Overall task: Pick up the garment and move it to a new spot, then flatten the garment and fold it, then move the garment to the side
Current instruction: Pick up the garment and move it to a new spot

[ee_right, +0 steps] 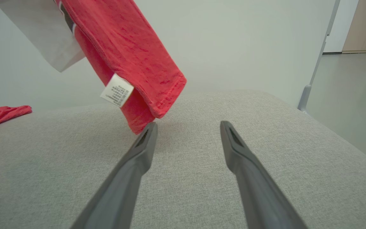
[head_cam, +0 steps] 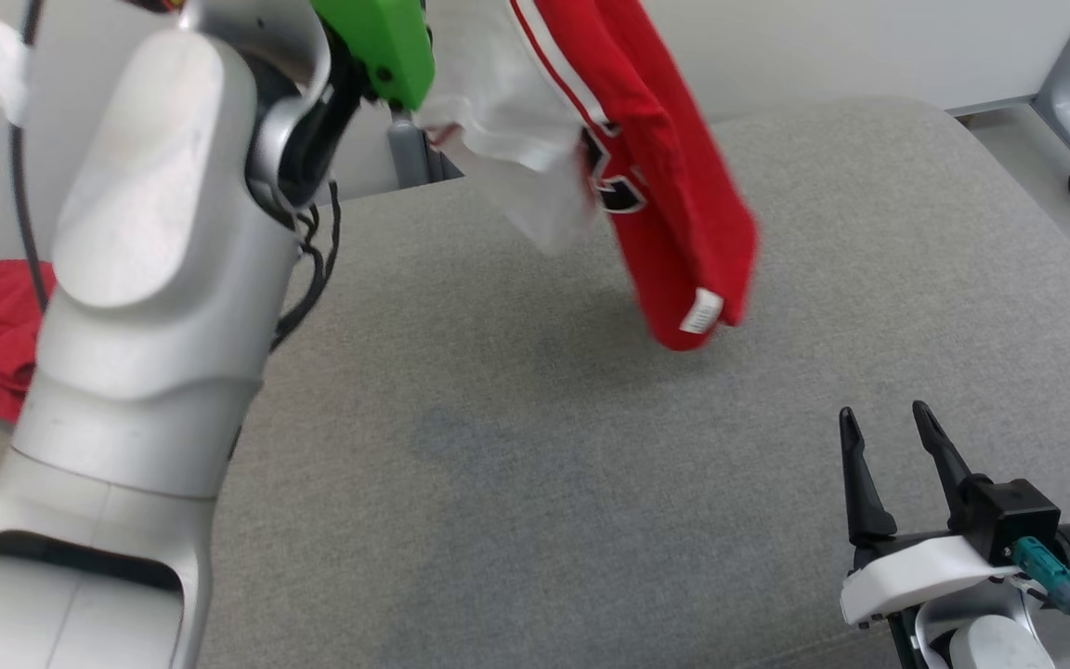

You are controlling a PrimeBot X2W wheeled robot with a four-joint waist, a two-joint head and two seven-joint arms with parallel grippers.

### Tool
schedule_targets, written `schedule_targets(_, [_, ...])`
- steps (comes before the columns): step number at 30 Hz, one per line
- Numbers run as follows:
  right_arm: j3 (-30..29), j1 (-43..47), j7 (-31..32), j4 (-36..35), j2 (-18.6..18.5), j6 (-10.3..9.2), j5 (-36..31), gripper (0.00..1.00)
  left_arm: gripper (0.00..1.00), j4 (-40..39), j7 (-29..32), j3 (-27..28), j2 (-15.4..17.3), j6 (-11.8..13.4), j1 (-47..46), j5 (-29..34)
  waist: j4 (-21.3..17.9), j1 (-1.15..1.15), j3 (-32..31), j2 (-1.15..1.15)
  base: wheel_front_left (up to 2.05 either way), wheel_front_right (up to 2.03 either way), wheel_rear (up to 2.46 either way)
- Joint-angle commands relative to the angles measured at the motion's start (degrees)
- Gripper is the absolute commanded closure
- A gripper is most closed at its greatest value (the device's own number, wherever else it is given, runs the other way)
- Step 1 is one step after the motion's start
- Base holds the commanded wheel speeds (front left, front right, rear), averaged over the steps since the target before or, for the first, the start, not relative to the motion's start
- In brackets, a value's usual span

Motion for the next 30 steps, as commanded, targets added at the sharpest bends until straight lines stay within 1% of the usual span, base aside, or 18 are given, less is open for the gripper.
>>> schedule_targets(1, [0.14,-1.08,-0.18,-0.3,-0.1,-0.08,0.62,0.0,1.0,1.32,-0.42,-0.38,-0.05,0.76,3.57,-0.36,-1.61,0.0,2.68,-0.01,0.0,0.0,0.0])
schedule_targets(6, [0.49,-2.65,-0.18,-0.05,-0.09,-0.08,1.53,0.0,1.0,6.76,-3.17,-0.85,-0.73,4.5,13.28,-0.69,-1.09,0.0,6.07,-0.01,0.0,0.0,0.0])
schedule_targets(10, [0.91,-4.11,-0.18,0.01,-0.11,-0.08,2.04,0.0,1.0,12.23,-6.35,-0.01,0.09,7.56,19.26,-0.72,-0.78,0.0,8.56,-0.01,0.0,0.0,0.0])
schedule_targets(12, [1.13,-4.66,-0.18,0.13,-0.1,-0.08,2.11,0.0,1.0,14.55,-8.35,0.41,0.13,8.69,21.29,-0.74,-0.66,0.0,9.55,-0.01,0.0,0.0,0.0])
schedule_targets(16, [1.55,-5.61,-0.18,0.32,-0.11,-0.08,2.27,0.0,1.0,18.48,-12.18,1.82,0.25,9.63,23.15,-1.75,-0.38,0.0,11.0,-0.01,0.0,0.0,0.0])
schedule_targets(19, [1.81,-6.17,-0.18,0.46,-0.12,-0.08,2.19,0.0,1.0,20.81,-14.51,2.43,-0.18,9.12,23.35,-2.4,-0.05,0.0,11.57,-0.01,0.0,0.0,0.0])
schedule_targets(20, [1.89,-6.37,-0.18,0.58,-0.11,-0.08,1.93,0.0,0.94,21.97,-15.94,2.79,-0.42,8.72,23.17,-2.76,0.28,0.0,11.69,-0.01,0.0,0.0,0.0])
schedule_targets(21, [1.86,-6.41,-0.18,0.66,-0.12,-0.08,1.84,0.0,0.73,22.52,-16.6,2.92,-0.48,8.59,23.03,-2.92,0.44,0.0,11.74,-0.01,0.0,0.0,0.0])
schedule_targets(22, [1.89,-6.47,-0.18,0.71,-0.11,-0.08,1.72,0.0,0.26,23.15,-17.48,3.04,-0.62,8.48,22.85,-3.22,0.7,0.0,11.75,-0.01,0.0,0.0,0.0])
schedule_targets(23, [1.95,-6.53,-0.18,0.78,-0.11,-0.08,1.67,0.0,0.0,23.52,-18.25,3.08,-0.73,8.22,22.67,-3.29,0.86,0.0,11.73,-0.01,0.0,0.0,0.0])
schedule_targets(25, [1.99,-6.64,-0.18,0.9,-0.12,-0.08,1.49,0.0,0.0,24.4,-20.14,3.03,-0.99,7.69,22.24,-3.24,1.36,0.0,11.46,-0.01,0.0,0.0,0.0])
schedule_targets(30, [1.66,-6.14,-0.18,1.02,-0.12,-0.08,0.69,0.0,0.0,26.02,-24.05,2.4,-1.47,5.45,21.87,-3.0,3.24,0.0,9.28,-0.01,0.0,0.0,0.0])
